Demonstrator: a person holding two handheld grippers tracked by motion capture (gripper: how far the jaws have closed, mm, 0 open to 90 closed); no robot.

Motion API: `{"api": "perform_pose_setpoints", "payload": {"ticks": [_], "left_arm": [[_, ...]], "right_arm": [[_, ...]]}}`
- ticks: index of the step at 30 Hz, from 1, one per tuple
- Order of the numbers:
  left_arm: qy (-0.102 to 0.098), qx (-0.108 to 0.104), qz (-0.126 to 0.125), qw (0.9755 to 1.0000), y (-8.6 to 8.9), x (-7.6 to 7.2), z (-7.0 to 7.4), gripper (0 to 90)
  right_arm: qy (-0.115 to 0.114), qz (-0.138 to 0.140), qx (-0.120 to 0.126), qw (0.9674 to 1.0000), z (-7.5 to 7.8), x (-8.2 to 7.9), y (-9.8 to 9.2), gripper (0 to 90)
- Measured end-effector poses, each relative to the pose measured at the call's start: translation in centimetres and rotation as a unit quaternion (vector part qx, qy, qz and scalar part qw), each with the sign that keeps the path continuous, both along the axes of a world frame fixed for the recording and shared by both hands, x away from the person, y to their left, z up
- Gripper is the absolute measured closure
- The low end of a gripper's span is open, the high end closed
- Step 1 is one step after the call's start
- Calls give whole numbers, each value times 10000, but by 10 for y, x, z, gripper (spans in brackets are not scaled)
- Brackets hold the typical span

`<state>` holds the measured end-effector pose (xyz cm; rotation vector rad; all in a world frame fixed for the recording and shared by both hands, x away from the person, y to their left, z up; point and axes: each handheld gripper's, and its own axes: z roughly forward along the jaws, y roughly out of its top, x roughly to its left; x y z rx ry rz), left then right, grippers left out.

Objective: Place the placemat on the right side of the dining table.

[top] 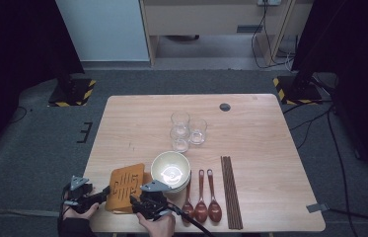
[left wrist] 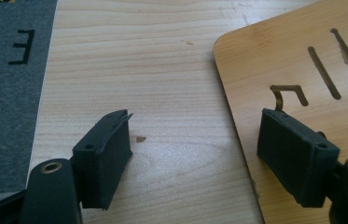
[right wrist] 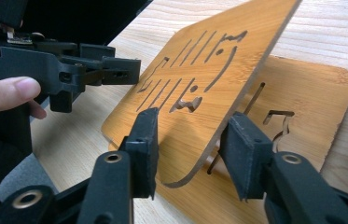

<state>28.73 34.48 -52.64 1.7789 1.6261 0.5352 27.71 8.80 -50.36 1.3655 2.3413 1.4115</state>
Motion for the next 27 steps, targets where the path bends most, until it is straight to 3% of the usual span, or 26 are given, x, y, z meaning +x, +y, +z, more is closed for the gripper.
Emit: {"api": "perform_pose_setpoints", "payload": {"ticks": [10, 20, 27], "left_arm": [[-237, -167, 237, 9993, 4, -2, 5, 230], [-372, -288, 285, 9985, 6, -4, 8, 226], [-594, -392, 334, 9969, 9, -6, 13, 203]], "right_arm": [[59, 66, 125, 9999, 4, 0, -5, 676], [130, 108, 259, 9995, 6, 0, -9, 721], [173, 186, 320, 9992, 6, 1, -12, 769]]}}
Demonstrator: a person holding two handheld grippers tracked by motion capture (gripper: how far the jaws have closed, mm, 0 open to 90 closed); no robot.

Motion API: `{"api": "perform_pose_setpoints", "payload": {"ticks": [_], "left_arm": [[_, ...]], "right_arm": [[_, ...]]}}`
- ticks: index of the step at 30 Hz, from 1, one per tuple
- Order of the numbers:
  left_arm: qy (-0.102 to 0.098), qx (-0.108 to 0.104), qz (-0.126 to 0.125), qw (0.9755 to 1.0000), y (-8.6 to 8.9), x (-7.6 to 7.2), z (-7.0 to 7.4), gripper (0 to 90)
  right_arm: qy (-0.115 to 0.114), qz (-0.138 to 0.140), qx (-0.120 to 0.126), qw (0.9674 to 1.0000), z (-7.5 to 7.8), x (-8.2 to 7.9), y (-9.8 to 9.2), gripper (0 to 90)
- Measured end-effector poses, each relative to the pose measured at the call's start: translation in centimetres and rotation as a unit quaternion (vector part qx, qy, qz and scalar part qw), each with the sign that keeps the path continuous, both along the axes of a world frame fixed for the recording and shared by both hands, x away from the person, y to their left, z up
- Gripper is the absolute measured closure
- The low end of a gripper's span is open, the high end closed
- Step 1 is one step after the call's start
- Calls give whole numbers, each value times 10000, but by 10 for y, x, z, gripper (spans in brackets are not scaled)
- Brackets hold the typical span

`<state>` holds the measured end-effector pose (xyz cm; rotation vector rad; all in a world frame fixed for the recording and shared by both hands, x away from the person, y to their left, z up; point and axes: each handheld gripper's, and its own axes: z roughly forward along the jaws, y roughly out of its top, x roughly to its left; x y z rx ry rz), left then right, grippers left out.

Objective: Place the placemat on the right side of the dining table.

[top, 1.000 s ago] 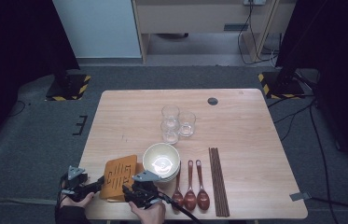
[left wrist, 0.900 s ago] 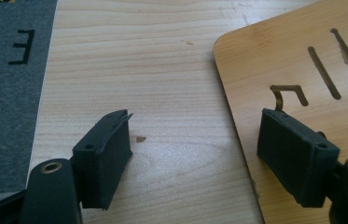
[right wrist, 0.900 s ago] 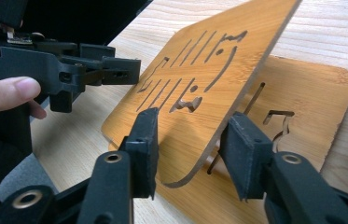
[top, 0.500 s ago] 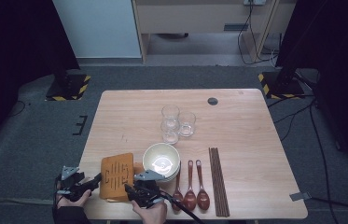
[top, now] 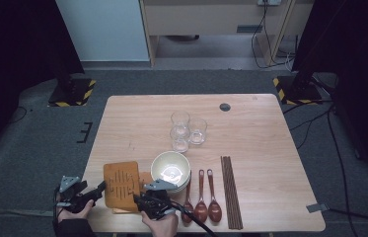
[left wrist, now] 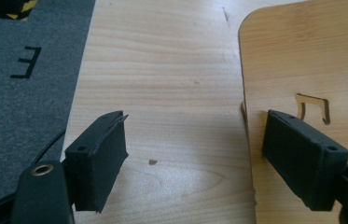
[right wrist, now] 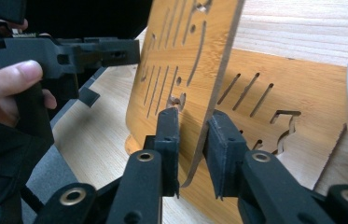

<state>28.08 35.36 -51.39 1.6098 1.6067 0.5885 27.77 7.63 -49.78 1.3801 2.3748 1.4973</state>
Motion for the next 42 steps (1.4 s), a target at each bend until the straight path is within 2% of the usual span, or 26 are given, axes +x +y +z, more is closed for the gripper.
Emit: {"api": "perform_pose_setpoints", "payload": {"ticks": [7, 15, 27, 38, 42], "left_arm": [[-112, -29, -37, 9999, 0, -1, 2, 196], [-141, -25, -45, 9999, 0, -1, 2, 197], [-167, -21, 59, 9998, 2, -2, 3, 200], [-158, -21, 127, 9998, 3, -2, 2, 205], [-166, -20, 141, 9998, 3, -2, 2, 207]], "right_arm": [[63, 72, 181, 9998, 0, 1, -3, 829], [80, 269, 322, 9991, -1, 0, -1, 873], [-40, 365, 354, 9987, 1, -1, 0, 878], [-132, 364, 354, 9986, 6, -1, -1, 879], [-228, 323, 372, 9985, 10, -1, -3, 879]]}}
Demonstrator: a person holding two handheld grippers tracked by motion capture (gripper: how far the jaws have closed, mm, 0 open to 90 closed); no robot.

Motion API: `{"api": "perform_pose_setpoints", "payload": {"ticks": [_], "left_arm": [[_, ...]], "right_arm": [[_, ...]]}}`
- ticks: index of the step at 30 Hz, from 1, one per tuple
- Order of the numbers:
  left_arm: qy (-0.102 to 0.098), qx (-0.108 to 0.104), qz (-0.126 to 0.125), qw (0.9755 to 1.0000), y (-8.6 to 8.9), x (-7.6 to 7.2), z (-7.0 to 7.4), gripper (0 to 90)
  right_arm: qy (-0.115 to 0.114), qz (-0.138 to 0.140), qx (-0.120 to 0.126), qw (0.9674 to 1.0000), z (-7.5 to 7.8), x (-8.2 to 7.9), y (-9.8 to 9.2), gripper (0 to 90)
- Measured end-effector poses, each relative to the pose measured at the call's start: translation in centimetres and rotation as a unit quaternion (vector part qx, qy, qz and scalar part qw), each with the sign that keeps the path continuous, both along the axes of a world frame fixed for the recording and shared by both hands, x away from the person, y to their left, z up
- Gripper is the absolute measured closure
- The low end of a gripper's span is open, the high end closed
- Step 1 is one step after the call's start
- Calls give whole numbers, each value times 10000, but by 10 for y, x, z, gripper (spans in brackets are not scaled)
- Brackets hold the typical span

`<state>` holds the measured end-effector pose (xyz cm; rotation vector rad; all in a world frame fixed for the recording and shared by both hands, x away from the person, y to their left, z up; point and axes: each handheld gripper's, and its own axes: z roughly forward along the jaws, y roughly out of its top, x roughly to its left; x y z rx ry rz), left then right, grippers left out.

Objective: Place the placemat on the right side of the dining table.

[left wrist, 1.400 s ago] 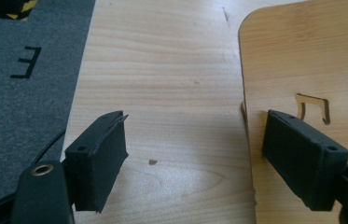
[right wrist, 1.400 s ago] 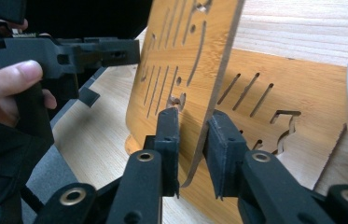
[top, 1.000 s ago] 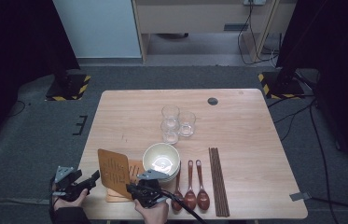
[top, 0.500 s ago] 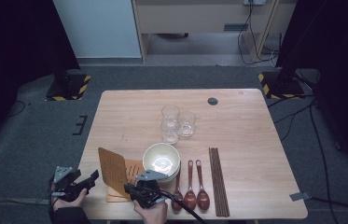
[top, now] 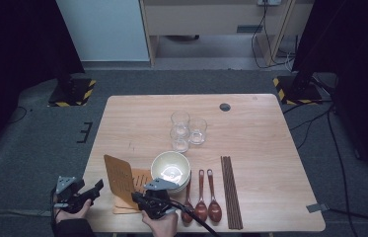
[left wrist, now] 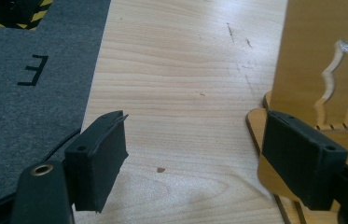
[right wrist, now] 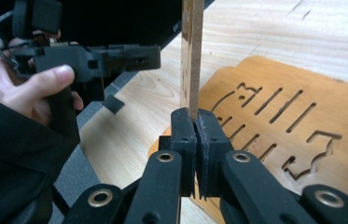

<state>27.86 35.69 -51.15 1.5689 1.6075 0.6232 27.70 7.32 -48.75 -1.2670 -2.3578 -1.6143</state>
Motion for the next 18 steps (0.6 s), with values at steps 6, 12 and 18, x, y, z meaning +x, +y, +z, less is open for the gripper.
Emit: {"api": "perform_pose_setpoints", "payload": {"ticks": [6, 12, 18], "left_arm": [[18, 33, -37, 10000, -1, 0, 0, 208], [69, 155, -124, 9998, -5, 2, -1, 200], [168, 364, -324, 9987, -13, 6, -3, 173]], "right_arm": [[-153, -69, 87, 9998, 12, 3, -5, 879], [-305, -126, 151, 9993, 24, 5, -10, 879], [-470, -215, 210, 9984, 36, 10, -15, 879]]}}
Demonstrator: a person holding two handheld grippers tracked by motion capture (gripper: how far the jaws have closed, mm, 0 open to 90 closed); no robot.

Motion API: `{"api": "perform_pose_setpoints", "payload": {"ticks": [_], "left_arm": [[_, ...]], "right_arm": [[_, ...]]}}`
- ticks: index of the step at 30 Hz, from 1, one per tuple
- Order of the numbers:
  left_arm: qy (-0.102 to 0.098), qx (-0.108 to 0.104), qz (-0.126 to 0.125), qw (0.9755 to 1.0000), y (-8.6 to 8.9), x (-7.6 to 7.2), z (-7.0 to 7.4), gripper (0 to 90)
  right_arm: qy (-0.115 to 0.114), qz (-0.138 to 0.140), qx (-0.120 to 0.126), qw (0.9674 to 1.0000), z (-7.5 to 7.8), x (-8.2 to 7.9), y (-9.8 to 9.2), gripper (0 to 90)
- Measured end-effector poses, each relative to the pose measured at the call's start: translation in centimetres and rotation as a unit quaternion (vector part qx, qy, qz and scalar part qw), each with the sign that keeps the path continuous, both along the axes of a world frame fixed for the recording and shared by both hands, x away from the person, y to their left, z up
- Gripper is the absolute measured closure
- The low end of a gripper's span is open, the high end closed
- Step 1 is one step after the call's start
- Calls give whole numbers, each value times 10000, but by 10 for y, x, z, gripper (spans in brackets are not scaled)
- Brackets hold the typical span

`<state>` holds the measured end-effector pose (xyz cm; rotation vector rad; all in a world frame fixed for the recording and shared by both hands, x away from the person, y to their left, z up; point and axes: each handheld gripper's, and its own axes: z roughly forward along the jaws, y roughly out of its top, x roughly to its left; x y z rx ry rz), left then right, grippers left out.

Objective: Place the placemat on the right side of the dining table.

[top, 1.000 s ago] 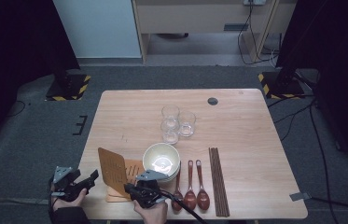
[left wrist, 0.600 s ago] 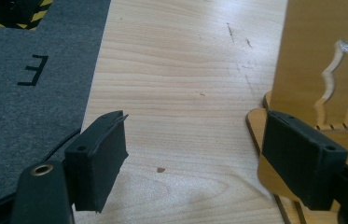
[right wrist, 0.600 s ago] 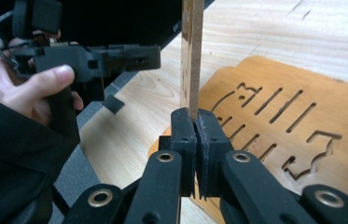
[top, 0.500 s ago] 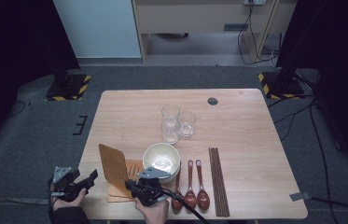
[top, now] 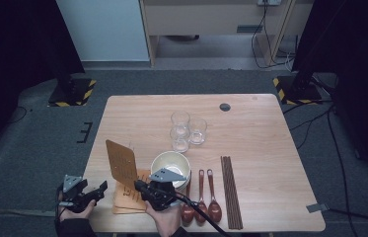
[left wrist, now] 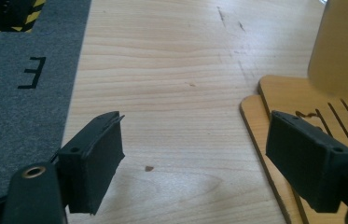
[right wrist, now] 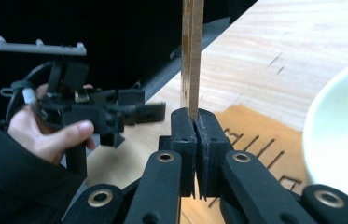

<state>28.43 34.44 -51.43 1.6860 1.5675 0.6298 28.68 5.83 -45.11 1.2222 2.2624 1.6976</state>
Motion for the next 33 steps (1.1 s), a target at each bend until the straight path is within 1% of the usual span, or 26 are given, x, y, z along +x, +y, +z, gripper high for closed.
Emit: {"api": "perform_pose_setpoints", "payload": {"ticks": [2, 5, 12, 13, 14, 15, 18, 20, 22, 26, 30, 33], "left_arm": [[59, 138, -139, 9998, -5, 2, -1, 161], [128, 273, -297, 9991, -12, 6, -2, 144], [289, 494, -556, 9968, -31, 19, -5, 124], [287, 506, -572, 9967, -33, 20, -6, 120], [312, 561, -631, 9959, -36, 23, -7, 115], [334, 581, -672, 9955, -38, 25, -7, 115], [372, 601, -802, 9943, -44, 30, -10, 103], [385, 570, -825, 9942, -44, 32, -11, 99], [407, 506, -803, 9947, -43, 33, -12, 95], [450, 510, -821, 9943, -42, 34, -15, 93], [437, 441, -807, 9948, -39, 34, -18, 74], [387, 383, -781, 9955, -38, 34, -20, 52]], "right_arm": [[-47, -35, 29, 10000, 4, 2, -2, 879], [-91, -83, 68, 9999, 9, 5, -5, 879], [-207, -191, 146, 9995, 21, 10, -12, 879], [-232, -202, 162, 9994, 23, 10, -14, 878], [-268, -219, 177, 9992, 27, 12, -16, 879], [-268, -219, 177, 9992, 27, 12, -16, 879], [-329, -262, 219, 9989, 34, 15, -20, 879], [-368, -284, 252, 9986, 39, 16, -23, 879], [-416, -314, 278, 9983, 44, 18, -25, 879], [-509, -347, 338, 9975, 53, 20, -29, 878], [-605, -425, 385, 9965, 63, 23, -37, 879], [-644, -505, 418, 9958, 69, 26, -45, 879]]}}
